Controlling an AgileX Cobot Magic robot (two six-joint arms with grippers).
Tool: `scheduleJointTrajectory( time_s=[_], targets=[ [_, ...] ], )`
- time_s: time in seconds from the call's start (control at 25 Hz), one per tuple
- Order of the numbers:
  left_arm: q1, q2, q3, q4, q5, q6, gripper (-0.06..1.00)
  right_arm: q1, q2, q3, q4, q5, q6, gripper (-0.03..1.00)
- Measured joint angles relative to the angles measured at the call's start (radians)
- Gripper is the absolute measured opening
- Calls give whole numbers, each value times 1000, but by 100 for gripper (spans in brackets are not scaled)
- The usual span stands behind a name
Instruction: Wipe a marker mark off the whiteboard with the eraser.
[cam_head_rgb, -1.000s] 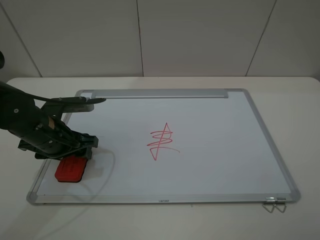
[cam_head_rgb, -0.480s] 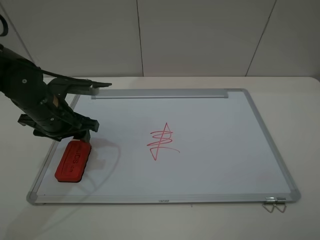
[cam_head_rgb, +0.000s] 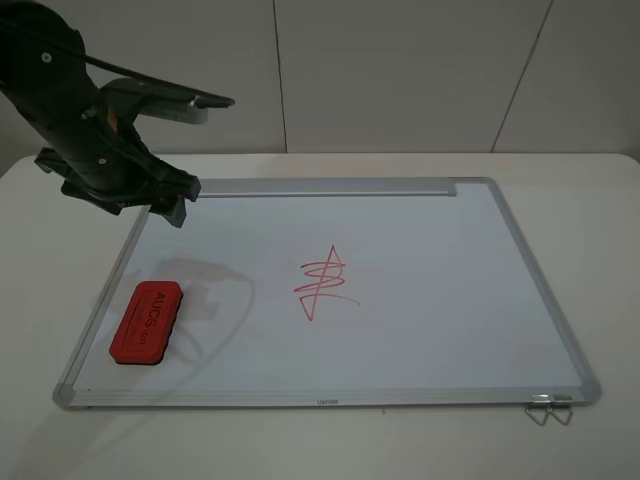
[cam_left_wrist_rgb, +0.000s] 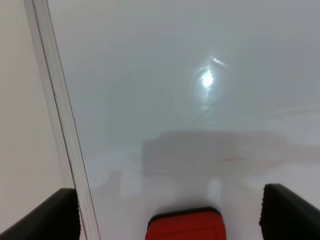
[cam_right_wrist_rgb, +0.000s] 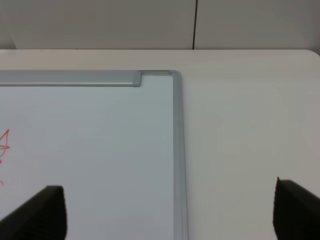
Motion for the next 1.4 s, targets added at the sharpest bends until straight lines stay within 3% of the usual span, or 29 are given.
scheduleJointTrajectory(
  time_s=[0.24, 0.6, 0.76, 1.2, 1.4],
  targets=[
    [34, -92, -8, 17, 13, 11, 72, 0, 0, 0, 0, 0, 0, 71],
    [233, -332, 29, 18, 160, 87, 73, 0, 0, 0, 0, 0, 0, 71],
    [296, -503, 101, -29, 212, 114, 73, 0, 0, 0, 0, 0, 0, 71],
    [306, -1078, 313, -123, 269, 147, 73, 0, 0, 0, 0, 0, 0, 71],
    [306, -1237, 387, -183, 301, 190, 73, 0, 0, 0, 0, 0, 0, 71]
  ],
)
